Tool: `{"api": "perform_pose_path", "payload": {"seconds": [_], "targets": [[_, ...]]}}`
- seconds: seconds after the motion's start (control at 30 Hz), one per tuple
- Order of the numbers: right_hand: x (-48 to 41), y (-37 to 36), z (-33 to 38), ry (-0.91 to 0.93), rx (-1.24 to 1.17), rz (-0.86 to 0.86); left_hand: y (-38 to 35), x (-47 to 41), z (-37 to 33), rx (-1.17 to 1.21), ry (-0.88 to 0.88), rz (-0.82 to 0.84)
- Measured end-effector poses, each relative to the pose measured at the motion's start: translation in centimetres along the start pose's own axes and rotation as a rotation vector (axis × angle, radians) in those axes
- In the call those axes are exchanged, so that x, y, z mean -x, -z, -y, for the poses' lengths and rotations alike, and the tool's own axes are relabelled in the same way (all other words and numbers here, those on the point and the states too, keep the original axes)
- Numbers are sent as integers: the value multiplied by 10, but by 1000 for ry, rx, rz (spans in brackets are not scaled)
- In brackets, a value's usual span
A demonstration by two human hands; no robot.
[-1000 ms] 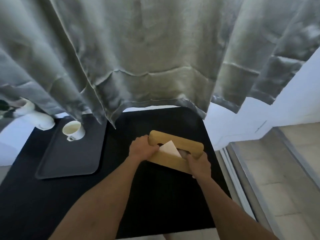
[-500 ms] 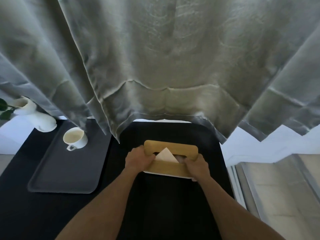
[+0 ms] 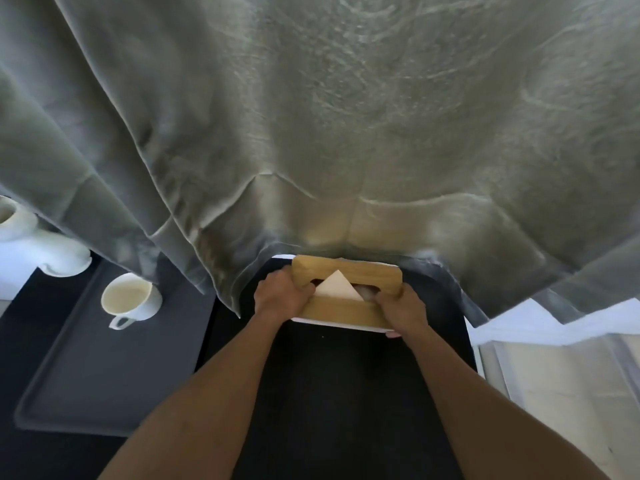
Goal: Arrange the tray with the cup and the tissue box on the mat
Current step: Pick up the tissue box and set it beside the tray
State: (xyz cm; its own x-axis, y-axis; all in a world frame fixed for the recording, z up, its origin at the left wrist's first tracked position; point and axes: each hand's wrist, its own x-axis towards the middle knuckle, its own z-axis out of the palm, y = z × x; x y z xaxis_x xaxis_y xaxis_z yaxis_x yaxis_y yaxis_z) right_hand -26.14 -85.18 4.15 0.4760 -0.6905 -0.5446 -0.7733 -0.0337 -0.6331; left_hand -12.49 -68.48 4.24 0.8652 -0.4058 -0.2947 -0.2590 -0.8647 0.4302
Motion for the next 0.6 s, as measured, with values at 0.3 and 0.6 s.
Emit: {"api": "perform_pose_path", "payload": {"seconds": [0.3, 0.6], "targets": [[-40, -2, 26, -58, -50, 39, 1, -47, -2, 29, 34, 5], [-32, 11, 45, -43, -90, 84, 26, -32, -10, 88, 37, -39]]}}
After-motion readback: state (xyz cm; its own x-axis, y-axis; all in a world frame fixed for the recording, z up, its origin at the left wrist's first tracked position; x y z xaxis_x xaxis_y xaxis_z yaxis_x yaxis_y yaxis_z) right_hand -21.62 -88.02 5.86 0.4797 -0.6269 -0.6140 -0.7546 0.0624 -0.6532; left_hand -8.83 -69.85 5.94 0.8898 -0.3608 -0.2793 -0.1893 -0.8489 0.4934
